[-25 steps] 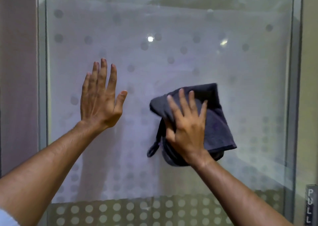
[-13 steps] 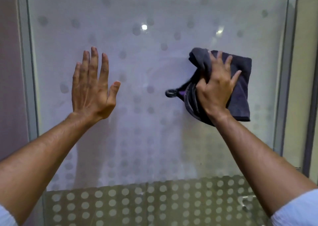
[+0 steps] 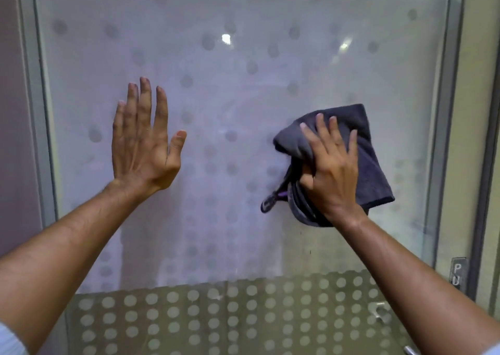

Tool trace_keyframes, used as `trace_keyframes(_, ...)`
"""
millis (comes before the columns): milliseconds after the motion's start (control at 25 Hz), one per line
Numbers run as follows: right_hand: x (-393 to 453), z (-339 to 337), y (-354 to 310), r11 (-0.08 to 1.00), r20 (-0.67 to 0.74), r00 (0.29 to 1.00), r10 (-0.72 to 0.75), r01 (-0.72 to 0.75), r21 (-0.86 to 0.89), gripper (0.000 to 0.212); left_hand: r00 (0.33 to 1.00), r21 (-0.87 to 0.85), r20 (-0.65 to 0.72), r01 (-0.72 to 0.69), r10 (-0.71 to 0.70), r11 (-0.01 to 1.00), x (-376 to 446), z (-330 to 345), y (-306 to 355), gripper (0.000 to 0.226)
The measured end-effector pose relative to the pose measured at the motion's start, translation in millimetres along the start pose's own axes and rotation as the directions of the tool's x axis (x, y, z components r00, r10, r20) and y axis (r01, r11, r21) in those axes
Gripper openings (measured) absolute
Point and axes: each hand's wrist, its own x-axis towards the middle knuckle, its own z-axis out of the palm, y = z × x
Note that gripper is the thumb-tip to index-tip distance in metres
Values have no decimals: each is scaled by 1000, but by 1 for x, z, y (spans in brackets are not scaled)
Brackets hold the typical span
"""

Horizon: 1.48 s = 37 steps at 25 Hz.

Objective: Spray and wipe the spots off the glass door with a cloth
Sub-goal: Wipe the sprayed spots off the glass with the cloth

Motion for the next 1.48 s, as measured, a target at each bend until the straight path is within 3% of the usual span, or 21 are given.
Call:
trace_keyframes(120, 30, 9, -28, 969, -58, 972, 229, -222, 109, 72, 1000, 1, 9, 1, -1, 1000, 0, 0, 1, 76)
trace_keyframes(200, 36, 13, -47, 961, -66, 970, 234, -220, 165, 72, 1000, 0, 10, 2, -2, 1000, -1, 0, 0, 76)
trace_keyframes(360, 3, 14, -58, 979, 29, 984, -177, 173, 112, 76, 1000, -4, 6, -1, 1, 1000, 0, 1, 0, 77)
trace_keyframes(440, -16, 11, -37, 961, 68, 960, -273, 269, 61, 75, 1000, -9, 8, -2, 2, 1000, 0, 0, -2, 77)
trace_keyframes(520, -18, 4, -5, 989, 37, 988, -149, 149, 9, 73, 1000, -13, 8, 8, -8, 1000, 0, -2, -5, 79)
trace_keyframes(600, -3, -2, 21, 998, -20, 997, 69, -69, -3, 72, 999, -20, 3, 39, -39, 999, 0, -2, -10, 83)
trace_keyframes(720, 42, -7, 37, 938, -108, 932, 346, -339, 75, 67, 999, -9, -1, 48, -48, 999, 0, -1, -12, 85)
trace_keyframes(840, 98, -4, 23, 880, -126, 880, 458, -429, 204, 62, 999, 5, -12, 42, -42, 999, 1, -2, -11, 85)
trace_keyframes(960, 139, 4, -14, 933, -96, 943, 319, -294, 209, 63, 999, 0, -7, 37, -37, 999, 1, -4, -11, 84)
trace_keyframes(1120, 146, 14, -67, 986, -32, 999, -39, 43, 159, 66, 1000, -35, -8, 19, -20, 999, 0, -5, -13, 80)
trace_keyframes(1200, 126, 19, -82, 966, -23, 975, -222, 223, 132, 64, 1000, -39, -5, 8, -9, 999, -1, -6, -18, 78)
trace_keyframes(1320, 68, 26, -90, 871, -17, 882, -471, 468, 147, 59, 999, -39, 4, 39, -39, 998, -5, -9, -31, 78)
trace_keyframes(1480, 10, 30, -81, 777, 56, 777, -627, 618, 117, 54, 999, -25, 12, 44, -44, 999, -6, -10, -38, 79)
